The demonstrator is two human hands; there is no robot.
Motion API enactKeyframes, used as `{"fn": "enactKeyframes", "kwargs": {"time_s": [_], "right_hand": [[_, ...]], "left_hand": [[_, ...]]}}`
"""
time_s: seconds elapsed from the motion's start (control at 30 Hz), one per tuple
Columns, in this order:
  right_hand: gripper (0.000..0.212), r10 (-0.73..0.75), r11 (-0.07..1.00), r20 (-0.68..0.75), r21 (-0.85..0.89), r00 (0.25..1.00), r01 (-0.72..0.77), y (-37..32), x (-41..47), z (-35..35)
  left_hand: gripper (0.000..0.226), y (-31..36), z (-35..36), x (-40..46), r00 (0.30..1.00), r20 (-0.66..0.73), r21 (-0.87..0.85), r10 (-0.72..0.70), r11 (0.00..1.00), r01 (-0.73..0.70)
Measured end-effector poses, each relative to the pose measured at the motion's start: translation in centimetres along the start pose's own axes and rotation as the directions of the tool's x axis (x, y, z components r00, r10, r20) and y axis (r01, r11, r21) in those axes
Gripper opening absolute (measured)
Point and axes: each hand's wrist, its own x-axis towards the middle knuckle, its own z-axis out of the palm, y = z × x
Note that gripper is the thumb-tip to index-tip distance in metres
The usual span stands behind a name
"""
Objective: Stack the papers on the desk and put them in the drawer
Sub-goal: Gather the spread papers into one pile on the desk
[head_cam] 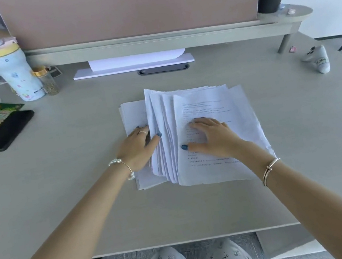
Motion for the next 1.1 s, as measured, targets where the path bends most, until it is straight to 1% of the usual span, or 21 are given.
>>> {"fn": "enactKeyframes", "kwargs": {"time_s": [0.07,0.1,0.13,0.17,0.23,0.27,0.33,0.4,0.47,0.53,0.57,0.6,0.67,0.7,0.73,0.77,0.8,0.87,0.93,1.03,1.1], "right_hand": [[0.078,-0.021,0.994,-0.009,0.107,1.0,0.022,-0.1,0.6,-0.1],[0.077,-0.005,0.986,-0.048,0.164,0.999,0.013,0.1,0.9,-0.4],[0.076,0.024,0.981,-0.108,0.193,0.994,-0.003,0.5,1.0,-0.9],[0.076,0.066,0.982,-0.177,0.185,0.982,-0.033,1.0,0.9,-1.4],[0.079,0.186,0.981,-0.271,0.113,0.944,-0.161,2.6,0.6,-2.5],[0.081,0.263,0.965,-0.271,0.077,0.926,-0.252,3.4,0.4,-2.8],[0.085,0.407,0.911,-0.211,0.028,0.889,-0.411,4.7,-0.1,-3.0],[0.083,0.466,0.883,-0.161,0.016,0.87,-0.47,4.9,-0.1,-2.4],[0.08,0.439,0.897,-0.168,0.022,0.883,-0.441,4.1,0.3,-1.7],[0.08,0.383,0.922,-0.177,0.017,0.907,-0.387,2.9,0.9,-1.0],[0.08,0.359,0.932,-0.174,0.02,0.917,-0.361,2.2,1.2,-0.7],[0.08,0.34,0.94,-0.173,0.034,0.924,-0.339,1.5,1.5,-0.5],[0.079,0.312,0.95,-0.18,0.07,0.933,-0.304,0.6,2.1,-0.2],[0.079,0.306,0.952,-0.183,0.081,0.934,-0.296,0.1,2.2,-0.1],[0.079,0.304,0.952,-0.184,0.088,0.935,-0.292,-0.1,2.4,0.0],[0.08,0.305,0.952,-0.186,0.095,0.934,-0.292,-0.3,2.5,0.1],[0.08,0.309,0.95,-0.186,0.105,0.933,-0.294,-0.5,2.6,0.1],[0.082,0.321,0.944,-0.178,0.137,0.93,-0.299,-0.5,2.7,0.1],[0.083,0.337,0.932,-0.165,0.199,0.927,-0.303,-0.4,2.7,-0.3],[0.081,0.362,0.903,-0.148,0.298,0.92,-0.308,-0.2,2.6,-1.0],[0.079,0.377,0.887,-0.141,0.338,0.915,-0.314,-0.1,2.6,-1.2]], "left_hand": [[0.04,-0.8,-0.4,0.5,1.0,-0.017,-0.096,0.007,0.995,-0.008],[0.048,-1.4,-0.6,0.7,0.998,-0.057,-0.091,-0.002,0.996,-0.003],[0.055,-1.8,-0.8,0.8,0.996,-0.085,-0.039,-0.03,0.999,0.026],[0.06,-2.4,-0.9,0.8,0.993,-0.101,0.024,-0.06,0.998,0.063],[0.065,-3.0,-1.1,0.8,0.988,-0.095,0.108,-0.125,0.985,0.135],[0.068,-3.3,-1.1,0.7,0.984,-0.086,0.132,-0.156,0.977,0.166],[0.072,-3.4,-0.8,0.7,0.982,-0.082,0.163,-0.17,0.97,0.182],[0.076,-2.7,-0.6,0.6,0.983,-0.1,0.156,-0.154,0.973,0.168],[0.077,-2.0,-0.3,0.8,0.983,-0.108,0.078,-0.15,0.984,0.159],[0.07,-1.3,-0.2,1.3,0.978,-0.106,-0.035,-0.182,0.983,0.179],[0.065,-1.0,-0.2,1.4,0.972,-0.101,-0.125,-0.212,0.972,0.199],[0.058,-0.3,-0.3,1.2,0.965,-0.108,-0.254,-0.237,0.945,0.204],[0.042,1.0,-0.8,1.1,0.966,-0.08,-0.53,-0.246,0.831,0.168],[0.045,1.5,-1.1,1.2,0.969,-0.051,-0.625,-0.243,0.764,0.158],[0.039,1.7,-1.2,1.4,0.974,-0.037,-0.71,-0.224,0.692,0.133],[0.019,1.8,-1.4,1.4,0.975,-0.033,-0.758,-0.218,0.641,0.118],[0.024,1.9,-1.5,1.6,0.976,-0.025,-0.791,-0.218,0.601,0.114],[0.041,1.7,-1.6,1.8,0.975,-0.015,-0.804,-0.222,0.582,0.121],[0.052,1.5,-1.4,2.2,0.967,-0.048,-0.772,-0.252,0.624,0.124],[0.066,1.1,-0.9,2.8,0.942,-0.046,-0.748,-0.332,0.636,0.188],[0.07,1.2,-0.5,2.9,0.928,-0.062,-0.706,-0.367,0.673,0.219]]}}
